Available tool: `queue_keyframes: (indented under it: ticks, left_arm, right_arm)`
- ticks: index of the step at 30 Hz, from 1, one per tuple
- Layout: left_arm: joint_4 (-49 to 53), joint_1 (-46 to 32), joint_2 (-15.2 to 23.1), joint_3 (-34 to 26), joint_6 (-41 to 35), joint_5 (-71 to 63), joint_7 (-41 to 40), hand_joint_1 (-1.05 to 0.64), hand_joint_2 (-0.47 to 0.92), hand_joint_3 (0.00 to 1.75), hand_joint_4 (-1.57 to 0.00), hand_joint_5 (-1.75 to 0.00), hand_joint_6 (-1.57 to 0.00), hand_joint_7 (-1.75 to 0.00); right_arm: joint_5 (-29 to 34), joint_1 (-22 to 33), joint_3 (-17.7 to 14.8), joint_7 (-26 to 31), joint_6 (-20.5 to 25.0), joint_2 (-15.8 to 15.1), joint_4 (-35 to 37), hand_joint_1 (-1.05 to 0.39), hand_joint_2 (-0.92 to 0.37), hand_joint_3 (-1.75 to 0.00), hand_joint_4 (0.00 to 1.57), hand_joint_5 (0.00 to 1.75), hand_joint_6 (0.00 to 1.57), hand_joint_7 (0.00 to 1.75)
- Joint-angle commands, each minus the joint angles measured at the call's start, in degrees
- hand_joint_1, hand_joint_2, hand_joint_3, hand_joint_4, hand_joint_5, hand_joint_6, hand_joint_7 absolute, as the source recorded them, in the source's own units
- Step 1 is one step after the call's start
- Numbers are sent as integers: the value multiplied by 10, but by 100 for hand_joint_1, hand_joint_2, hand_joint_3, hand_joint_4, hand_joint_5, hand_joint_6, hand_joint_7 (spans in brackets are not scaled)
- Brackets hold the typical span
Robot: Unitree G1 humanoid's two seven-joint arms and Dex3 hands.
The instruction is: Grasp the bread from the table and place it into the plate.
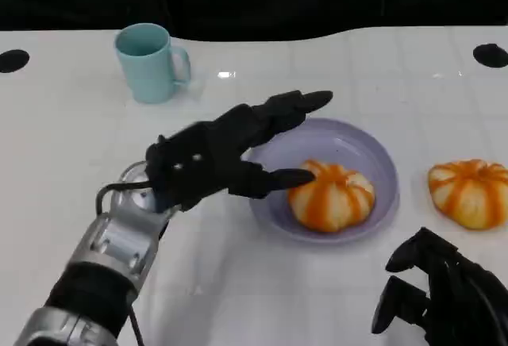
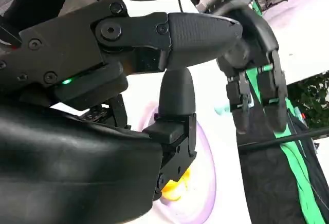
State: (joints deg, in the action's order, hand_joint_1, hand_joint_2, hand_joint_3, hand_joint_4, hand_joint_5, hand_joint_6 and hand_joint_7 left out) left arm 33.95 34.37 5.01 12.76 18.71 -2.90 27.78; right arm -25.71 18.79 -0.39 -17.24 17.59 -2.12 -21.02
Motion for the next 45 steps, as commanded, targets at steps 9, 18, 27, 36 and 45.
queue_keyframes:
  ticks: [9, 18, 27, 36, 45]
  left_arm:
    - [-113, -135, -24, -81, -10, 160, 53, -78, 92, 40, -39, -77, -53, -15]
    - [-223, -234, -57, -111, -96, 264, 53, -64, 92, 32, -49, -136, -51, -96]
    - [-300, -294, -65, -124, -163, 301, 36, -66, 92, 33, -52, -171, -54, -131]
    - [-357, -376, -71, -131, -202, 328, 30, -62, 92, 39, -74, -175, -53, -169]
    - [-377, -429, -79, -135, -221, 351, 27, -59, 92, 46, -74, -175, -51, -175]
  right_arm:
    - [-4, 3, -6, 5, 2, -5, -7, -52, -92, -46, 60, 175, 41, 163]
    - [-7, 2, -8, 8, 10, -6, -10, -52, -92, -45, 60, 175, 40, 163]
    - [-3, 2, -7, 7, 10, -8, -12, -52, -92, -45, 60, 175, 39, 164]
    - [3, 3, -3, 8, 6, -8, -14, -52, -92, -46, 60, 175, 38, 165]
    - [-4, 0, -6, 9, 13, -6, -13, -53, -92, -46, 59, 175, 37, 166]
